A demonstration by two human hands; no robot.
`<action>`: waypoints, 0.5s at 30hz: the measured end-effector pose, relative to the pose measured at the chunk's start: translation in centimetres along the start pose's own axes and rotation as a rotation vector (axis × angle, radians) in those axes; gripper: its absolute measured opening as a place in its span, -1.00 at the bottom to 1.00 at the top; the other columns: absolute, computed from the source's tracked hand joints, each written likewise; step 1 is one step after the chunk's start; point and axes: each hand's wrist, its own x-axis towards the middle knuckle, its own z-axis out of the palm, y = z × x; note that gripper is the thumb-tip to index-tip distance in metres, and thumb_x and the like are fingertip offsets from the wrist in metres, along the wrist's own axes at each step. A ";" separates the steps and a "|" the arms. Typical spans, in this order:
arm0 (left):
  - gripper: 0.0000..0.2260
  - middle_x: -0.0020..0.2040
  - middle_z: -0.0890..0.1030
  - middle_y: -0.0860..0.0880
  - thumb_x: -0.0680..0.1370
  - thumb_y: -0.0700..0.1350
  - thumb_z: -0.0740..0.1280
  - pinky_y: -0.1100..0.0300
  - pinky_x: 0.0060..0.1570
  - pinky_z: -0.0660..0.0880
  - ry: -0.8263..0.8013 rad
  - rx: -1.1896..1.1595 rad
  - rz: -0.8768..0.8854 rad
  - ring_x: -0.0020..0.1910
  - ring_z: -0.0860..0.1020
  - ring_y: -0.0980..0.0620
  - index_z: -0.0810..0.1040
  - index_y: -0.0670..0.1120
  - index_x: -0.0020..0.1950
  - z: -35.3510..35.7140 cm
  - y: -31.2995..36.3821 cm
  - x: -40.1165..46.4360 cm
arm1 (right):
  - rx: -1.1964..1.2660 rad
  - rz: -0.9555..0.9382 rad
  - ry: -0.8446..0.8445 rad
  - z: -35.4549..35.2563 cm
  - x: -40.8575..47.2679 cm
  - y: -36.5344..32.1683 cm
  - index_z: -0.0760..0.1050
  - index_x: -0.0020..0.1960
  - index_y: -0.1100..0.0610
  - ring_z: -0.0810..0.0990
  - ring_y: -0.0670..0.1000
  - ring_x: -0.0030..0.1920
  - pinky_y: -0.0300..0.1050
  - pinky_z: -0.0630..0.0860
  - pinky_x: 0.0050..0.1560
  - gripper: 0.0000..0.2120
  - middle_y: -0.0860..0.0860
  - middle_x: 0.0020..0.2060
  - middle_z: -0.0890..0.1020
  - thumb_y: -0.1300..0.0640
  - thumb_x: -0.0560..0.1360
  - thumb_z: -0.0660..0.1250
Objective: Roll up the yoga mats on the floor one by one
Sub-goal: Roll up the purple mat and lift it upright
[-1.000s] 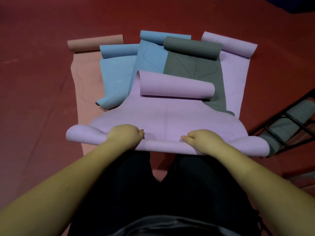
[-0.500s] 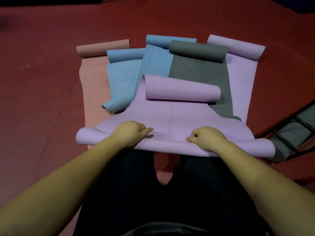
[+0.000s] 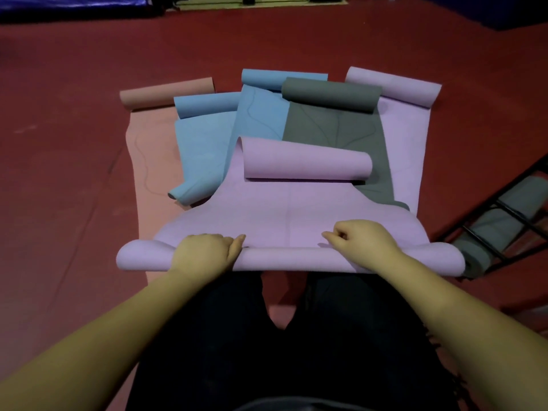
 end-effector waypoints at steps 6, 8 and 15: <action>-0.48 0.00 0.66 -0.12 0.67 0.18 -0.05 0.10 -0.04 0.42 -0.249 -0.191 -0.121 0.02 0.58 -0.15 0.66 -0.02 0.00 -1.2 0.1 1.4 | -0.062 -0.112 0.320 -0.3 -3.0 4.6 0.28 -0.36 -0.01 0.52 0.12 -0.25 -0.08 0.31 -0.35 -0.62 -0.09 -0.39 0.34 -0.14 0.56 0.22; -0.48 0.02 0.65 -0.12 0.67 0.19 -0.05 0.11 0.00 0.43 -0.275 -0.202 -0.130 0.03 0.57 -0.15 0.64 -0.01 -0.05 -1.3 0.1 1.6 | -0.108 -0.113 0.453 -0.3 -4.1 6.0 0.28 -0.41 0.02 0.48 0.14 -0.33 -0.09 0.31 -0.42 -0.61 -0.07 -0.45 0.31 -0.15 0.52 0.15; -0.52 0.05 0.65 -0.14 0.67 0.17 -0.05 0.10 0.03 0.44 -0.268 -0.224 -0.140 0.05 0.56 -0.17 0.60 0.01 -0.09 -1.3 0.0 1.6 | -0.126 0.111 0.282 -0.3 -4.4 6.2 0.24 -0.43 0.04 0.48 0.14 -0.29 -0.04 0.34 -0.35 -0.52 -0.02 -0.45 0.39 -0.23 0.55 0.02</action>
